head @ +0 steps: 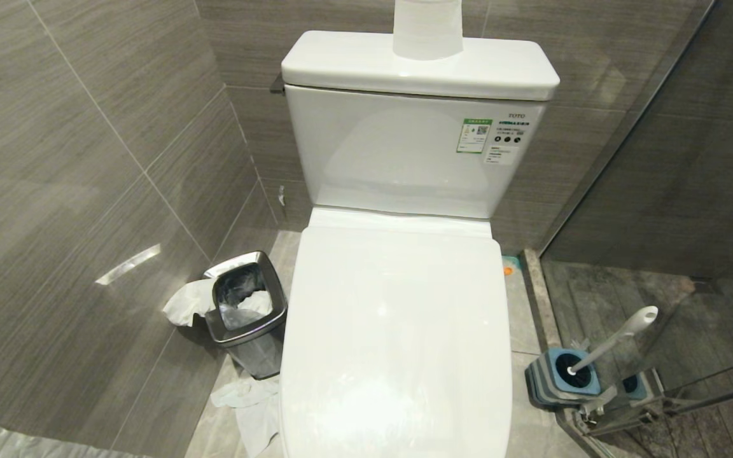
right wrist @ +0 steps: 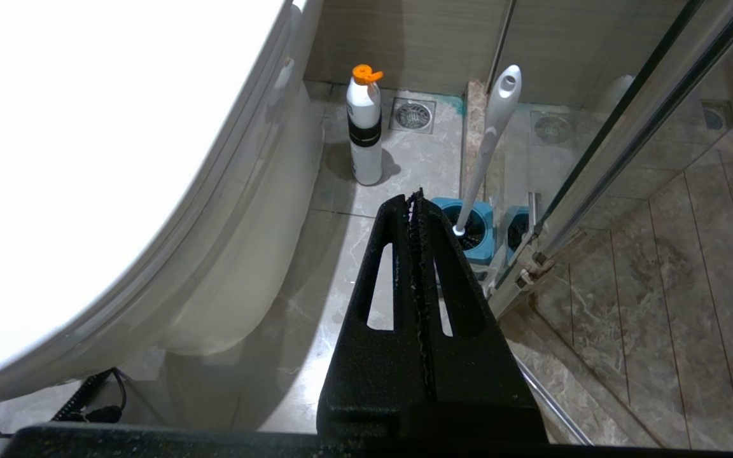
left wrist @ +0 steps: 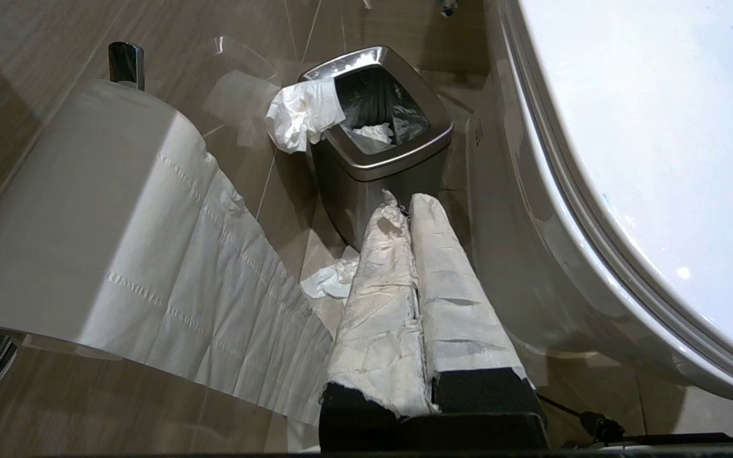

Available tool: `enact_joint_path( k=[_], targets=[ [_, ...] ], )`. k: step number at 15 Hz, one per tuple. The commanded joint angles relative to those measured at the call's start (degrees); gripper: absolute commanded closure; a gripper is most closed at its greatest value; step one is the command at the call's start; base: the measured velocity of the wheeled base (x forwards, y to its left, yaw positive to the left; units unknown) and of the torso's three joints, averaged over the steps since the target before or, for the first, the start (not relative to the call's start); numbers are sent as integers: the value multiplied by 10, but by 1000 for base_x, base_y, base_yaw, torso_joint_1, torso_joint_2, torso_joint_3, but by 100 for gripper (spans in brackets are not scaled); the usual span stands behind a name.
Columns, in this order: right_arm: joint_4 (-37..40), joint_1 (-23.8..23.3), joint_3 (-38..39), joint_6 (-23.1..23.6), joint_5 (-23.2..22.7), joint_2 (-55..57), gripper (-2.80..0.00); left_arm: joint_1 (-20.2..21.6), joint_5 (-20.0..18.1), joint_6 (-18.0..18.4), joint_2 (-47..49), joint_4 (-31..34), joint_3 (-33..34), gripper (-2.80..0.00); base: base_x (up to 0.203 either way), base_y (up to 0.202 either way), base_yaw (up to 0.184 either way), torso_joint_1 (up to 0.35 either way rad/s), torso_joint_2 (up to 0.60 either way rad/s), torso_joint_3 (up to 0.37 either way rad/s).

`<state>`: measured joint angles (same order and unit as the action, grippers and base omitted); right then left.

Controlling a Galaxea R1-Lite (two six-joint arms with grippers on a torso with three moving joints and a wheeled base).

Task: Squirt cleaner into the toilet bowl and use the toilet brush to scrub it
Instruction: Use the left hand to lift the toilet lid slightly

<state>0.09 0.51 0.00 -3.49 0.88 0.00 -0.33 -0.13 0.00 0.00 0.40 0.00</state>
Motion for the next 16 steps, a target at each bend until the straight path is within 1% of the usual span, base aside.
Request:
enact_joint_path(
  k=[1, 16],
  targets=[
    [0, 0, 0, 0, 0, 0, 0, 0, 0, 0, 0, 0, 2, 0, 0, 0, 0, 0, 0, 0],
    [0, 0, 0, 0, 0, 0, 0, 0, 0, 2, 0, 0, 1, 0, 0, 0, 0, 0, 0, 0]
  ],
)
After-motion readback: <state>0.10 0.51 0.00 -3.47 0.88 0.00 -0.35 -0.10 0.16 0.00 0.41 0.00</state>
